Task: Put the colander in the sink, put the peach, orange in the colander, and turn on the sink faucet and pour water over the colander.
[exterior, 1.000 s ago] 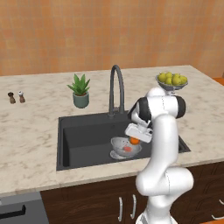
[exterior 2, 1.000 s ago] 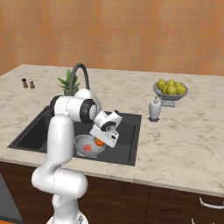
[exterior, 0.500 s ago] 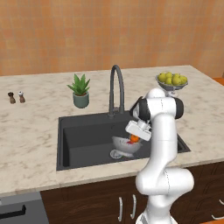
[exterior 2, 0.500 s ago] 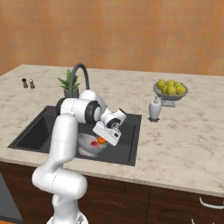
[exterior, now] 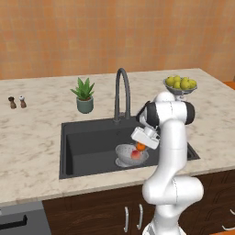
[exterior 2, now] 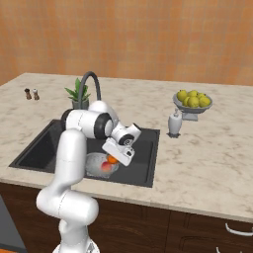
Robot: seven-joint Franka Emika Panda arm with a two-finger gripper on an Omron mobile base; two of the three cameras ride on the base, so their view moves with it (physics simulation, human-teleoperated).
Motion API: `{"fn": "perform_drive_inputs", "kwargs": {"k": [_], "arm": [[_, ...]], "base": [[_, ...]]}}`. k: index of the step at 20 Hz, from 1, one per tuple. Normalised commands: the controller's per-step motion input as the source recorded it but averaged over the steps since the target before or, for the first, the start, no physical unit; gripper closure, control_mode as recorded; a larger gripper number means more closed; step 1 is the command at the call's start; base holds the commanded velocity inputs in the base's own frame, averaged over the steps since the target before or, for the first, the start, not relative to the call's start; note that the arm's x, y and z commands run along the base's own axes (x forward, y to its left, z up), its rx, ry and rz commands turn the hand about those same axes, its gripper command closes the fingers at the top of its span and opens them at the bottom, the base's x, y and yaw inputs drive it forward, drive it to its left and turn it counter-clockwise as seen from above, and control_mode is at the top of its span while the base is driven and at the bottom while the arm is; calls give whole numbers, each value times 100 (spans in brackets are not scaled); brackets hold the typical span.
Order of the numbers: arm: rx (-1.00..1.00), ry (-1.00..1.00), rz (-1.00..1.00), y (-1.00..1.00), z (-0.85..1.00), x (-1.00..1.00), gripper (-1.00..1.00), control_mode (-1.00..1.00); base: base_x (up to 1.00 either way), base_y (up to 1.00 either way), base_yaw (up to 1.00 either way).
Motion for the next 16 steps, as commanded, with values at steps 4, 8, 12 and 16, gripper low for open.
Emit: {"fn": "perform_drive_inputs", "kwargs": {"k": [4, 8, 12, 16], "arm": [[0, 0, 0, 18, 4, -27, 100, -100], [0, 0, 0, 22, 6, -25, 100, -100], [0, 0, 0, 19, 1, -23, 100, -100], [0, 0, 0, 15, 0, -18, 100, -100]], "base": [[0, 0, 0], [0, 0, 0], [0, 0, 0], [0, 0, 0]]}}
